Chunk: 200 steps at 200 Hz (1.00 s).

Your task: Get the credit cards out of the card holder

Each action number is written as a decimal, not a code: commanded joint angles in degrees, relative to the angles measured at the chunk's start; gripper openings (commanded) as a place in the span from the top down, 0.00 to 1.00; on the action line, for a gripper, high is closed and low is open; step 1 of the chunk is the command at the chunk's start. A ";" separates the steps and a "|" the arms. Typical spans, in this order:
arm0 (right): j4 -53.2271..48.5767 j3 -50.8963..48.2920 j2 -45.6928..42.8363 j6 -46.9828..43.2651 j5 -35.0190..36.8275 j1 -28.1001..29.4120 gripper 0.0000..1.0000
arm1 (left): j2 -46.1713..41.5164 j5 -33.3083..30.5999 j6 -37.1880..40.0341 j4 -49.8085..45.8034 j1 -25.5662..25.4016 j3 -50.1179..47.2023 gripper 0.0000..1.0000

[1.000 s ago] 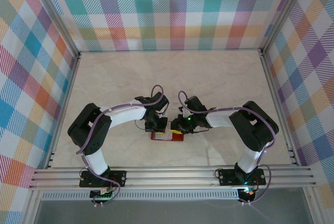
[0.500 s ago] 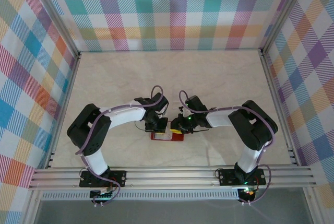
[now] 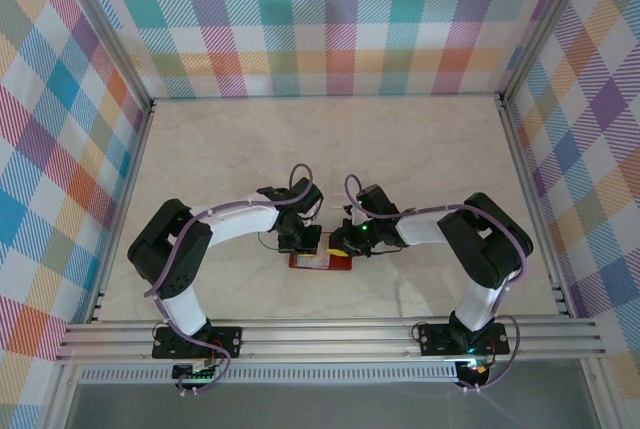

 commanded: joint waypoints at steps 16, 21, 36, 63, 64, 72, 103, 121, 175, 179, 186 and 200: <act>-8.95 1.79 -3.51 -4.99 3.03 1.01 0.90 | -1.79 -4.25 -1.43 -3.09 -0.46 -1.96 0.93; -10.03 1.97 -3.81 -5.51 3.54 1.02 0.90 | -2.15 -4.36 -1.60 -3.20 -0.39 -1.93 0.93; -12.98 2.25 -4.84 -6.71 4.81 0.94 0.90 | -2.88 -4.89 -1.67 -3.62 -0.21 -1.89 0.93; -17.67 2.84 -6.76 -8.61 6.63 0.94 0.90 | -3.52 -5.07 -1.80 -3.73 0.22 -2.09 0.92; -17.93 2.90 -6.89 -8.70 6.71 0.94 0.90 | -3.51 -5.07 -1.81 -3.73 0.19 -2.12 0.92; -19.36 3.19 -7.51 -9.22 7.32 0.89 0.91 | -3.52 -4.99 -1.76 -3.72 0.24 -2.14 0.92; -24.62 4.34 -10.16 -11.43 10.11 0.86 0.90 | -3.93 -4.90 -2.07 -3.64 0.34 -2.26 0.92; -27.46 5.46 -11.71 -12.54 11.65 0.85 0.91 | -4.90 -4.89 -2.28 -3.70 0.43 -1.82 0.92; -36.45 10.16 -16.13 -19.55 17.66 0.81 0.92 | -8.69 -6.18 -3.14 -3.44 2.03 -1.65 0.90; -37.49 10.63 -16.35 -20.43 18.39 0.85 0.92 | -9.05 -6.05 -3.07 -3.25 2.24 -1.80 0.90; -39.01 11.65 -16.71 -22.61 19.20 0.85 0.92 | -9.57 -5.96 -3.09 -2.71 2.75 -2.20 0.90; -41.55 13.48 -17.76 -27.55 21.37 0.85 0.93 | -10.64 -5.62 -3.06 -1.88 3.72 -2.96 0.90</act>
